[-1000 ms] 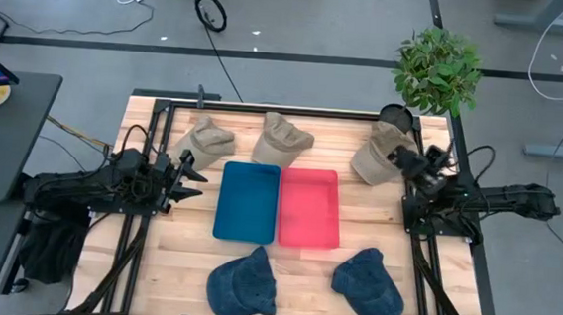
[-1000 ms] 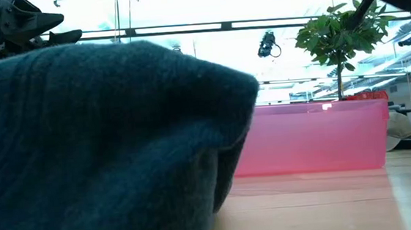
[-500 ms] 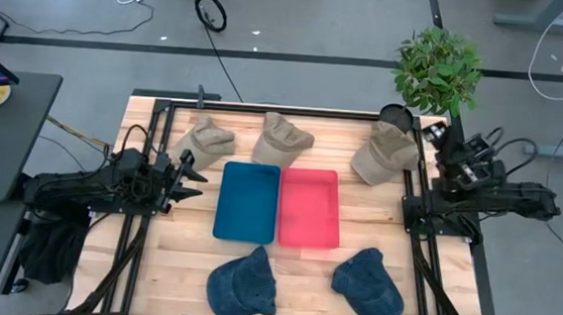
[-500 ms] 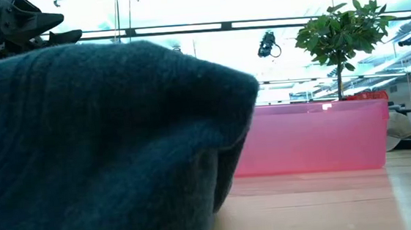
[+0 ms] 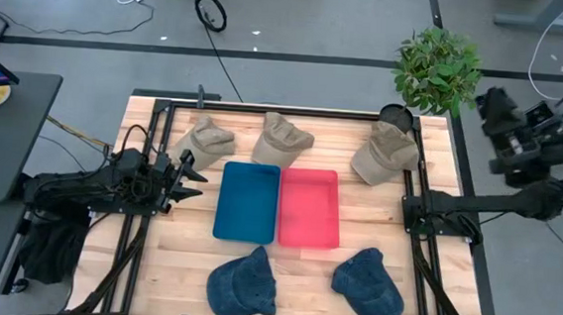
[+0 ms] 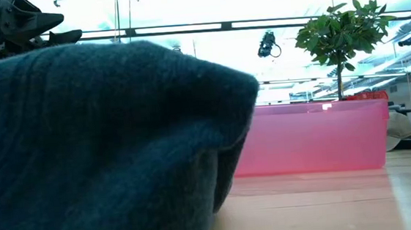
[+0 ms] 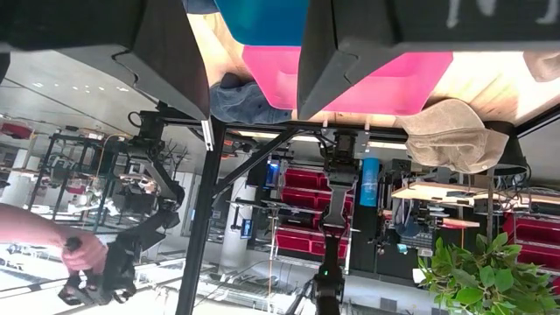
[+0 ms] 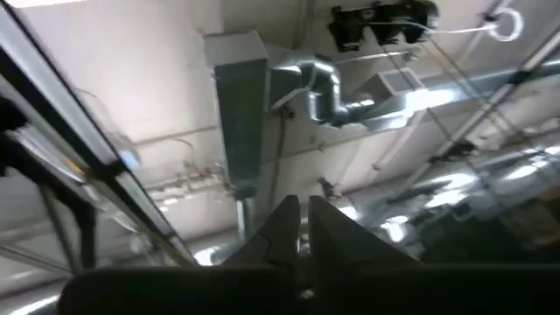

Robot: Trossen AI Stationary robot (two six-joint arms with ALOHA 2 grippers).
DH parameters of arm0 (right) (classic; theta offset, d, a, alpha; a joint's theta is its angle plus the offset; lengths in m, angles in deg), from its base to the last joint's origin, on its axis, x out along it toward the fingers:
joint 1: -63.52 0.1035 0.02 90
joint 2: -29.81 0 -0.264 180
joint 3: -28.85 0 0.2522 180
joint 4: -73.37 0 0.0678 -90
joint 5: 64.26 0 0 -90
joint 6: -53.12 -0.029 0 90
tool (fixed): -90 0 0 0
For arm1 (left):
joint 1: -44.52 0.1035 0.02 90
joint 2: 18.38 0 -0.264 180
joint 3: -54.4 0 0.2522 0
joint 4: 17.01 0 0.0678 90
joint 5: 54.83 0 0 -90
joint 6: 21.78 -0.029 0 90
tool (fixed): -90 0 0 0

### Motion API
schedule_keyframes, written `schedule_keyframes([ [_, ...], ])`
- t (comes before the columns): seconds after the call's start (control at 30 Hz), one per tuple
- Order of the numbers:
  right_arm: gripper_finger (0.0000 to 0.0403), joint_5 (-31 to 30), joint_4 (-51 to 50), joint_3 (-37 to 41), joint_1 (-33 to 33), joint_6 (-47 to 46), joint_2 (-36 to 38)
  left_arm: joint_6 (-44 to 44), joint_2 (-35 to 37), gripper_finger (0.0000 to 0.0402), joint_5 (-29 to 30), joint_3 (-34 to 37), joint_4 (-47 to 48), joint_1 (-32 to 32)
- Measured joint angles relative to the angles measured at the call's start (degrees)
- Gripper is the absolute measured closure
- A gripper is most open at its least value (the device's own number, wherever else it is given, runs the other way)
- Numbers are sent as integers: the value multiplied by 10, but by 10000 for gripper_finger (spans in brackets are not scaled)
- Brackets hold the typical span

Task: Pick & Place hat
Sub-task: Put the brown cap into the red bin

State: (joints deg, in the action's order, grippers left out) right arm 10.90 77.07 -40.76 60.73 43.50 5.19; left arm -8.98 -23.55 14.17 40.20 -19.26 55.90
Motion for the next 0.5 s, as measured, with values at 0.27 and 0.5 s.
schedule_keyframes([
  [0.27, 389, -156, -250, -141, 0, 8, -10, 0, 0, 225, 0, 0, 0, 0],
  [0.5, 397, -321, -409, -246, 0, -9, -9, 0, 0, 225, 0, 0, 0, 0],
])
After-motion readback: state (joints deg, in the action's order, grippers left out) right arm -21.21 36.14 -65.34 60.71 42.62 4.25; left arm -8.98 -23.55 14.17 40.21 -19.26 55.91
